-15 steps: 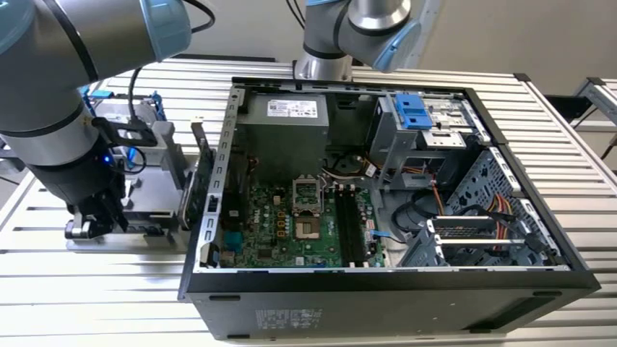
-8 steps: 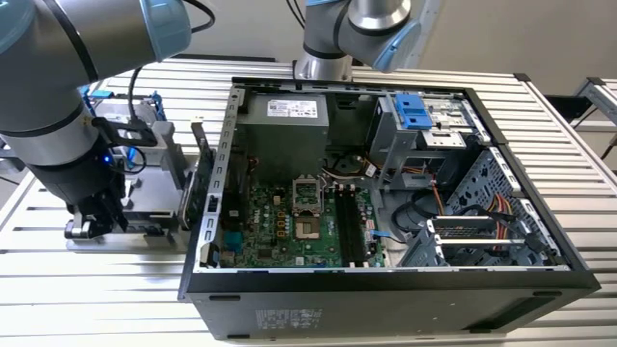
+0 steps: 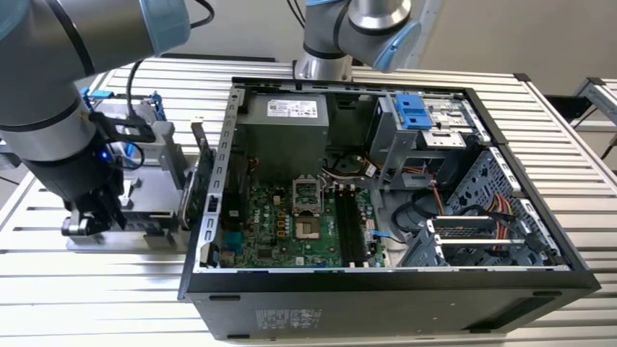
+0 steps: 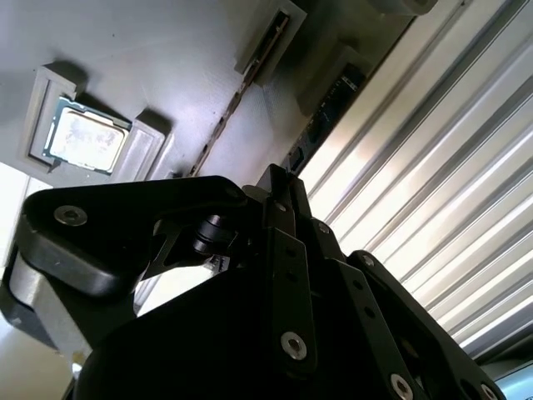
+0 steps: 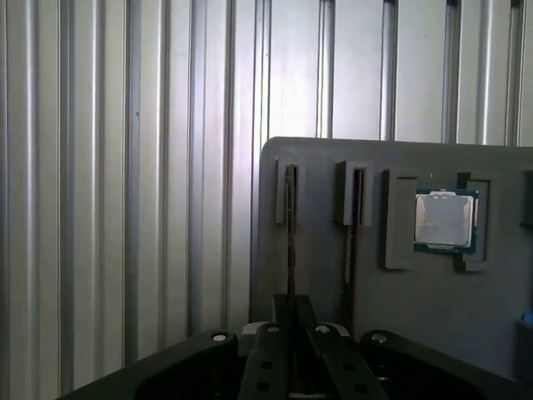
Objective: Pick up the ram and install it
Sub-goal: 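Pick up the ram and move it above insertion slot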
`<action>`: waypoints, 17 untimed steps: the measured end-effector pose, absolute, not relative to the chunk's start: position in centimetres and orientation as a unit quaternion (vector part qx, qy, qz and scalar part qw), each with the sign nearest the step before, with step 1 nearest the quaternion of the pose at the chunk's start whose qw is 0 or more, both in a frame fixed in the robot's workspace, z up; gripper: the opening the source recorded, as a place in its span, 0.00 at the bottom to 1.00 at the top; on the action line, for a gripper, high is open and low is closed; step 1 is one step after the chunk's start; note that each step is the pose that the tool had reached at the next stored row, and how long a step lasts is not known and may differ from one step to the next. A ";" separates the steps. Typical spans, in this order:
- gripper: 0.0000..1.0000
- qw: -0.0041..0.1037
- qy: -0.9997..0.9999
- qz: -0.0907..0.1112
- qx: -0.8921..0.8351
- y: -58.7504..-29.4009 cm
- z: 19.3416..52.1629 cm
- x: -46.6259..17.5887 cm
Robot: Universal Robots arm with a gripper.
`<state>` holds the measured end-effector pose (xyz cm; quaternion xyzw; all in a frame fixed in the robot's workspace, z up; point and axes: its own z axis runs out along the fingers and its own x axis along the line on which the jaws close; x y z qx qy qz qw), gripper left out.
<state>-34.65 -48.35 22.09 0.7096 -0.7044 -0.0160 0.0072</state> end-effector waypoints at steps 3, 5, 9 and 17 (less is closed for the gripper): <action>0.00 0.007 -0.704 -0.016 0.710 -48.4 22.3 -34.6; 0.00 0.007 -0.704 -0.016 0.710 -48.4 22.4 -34.6; 0.00 0.007 -0.704 -0.016 0.710 -48.3 22.6 -34.6; 0.00 0.007 -0.704 -0.016 0.710 -48.3 22.8 -34.6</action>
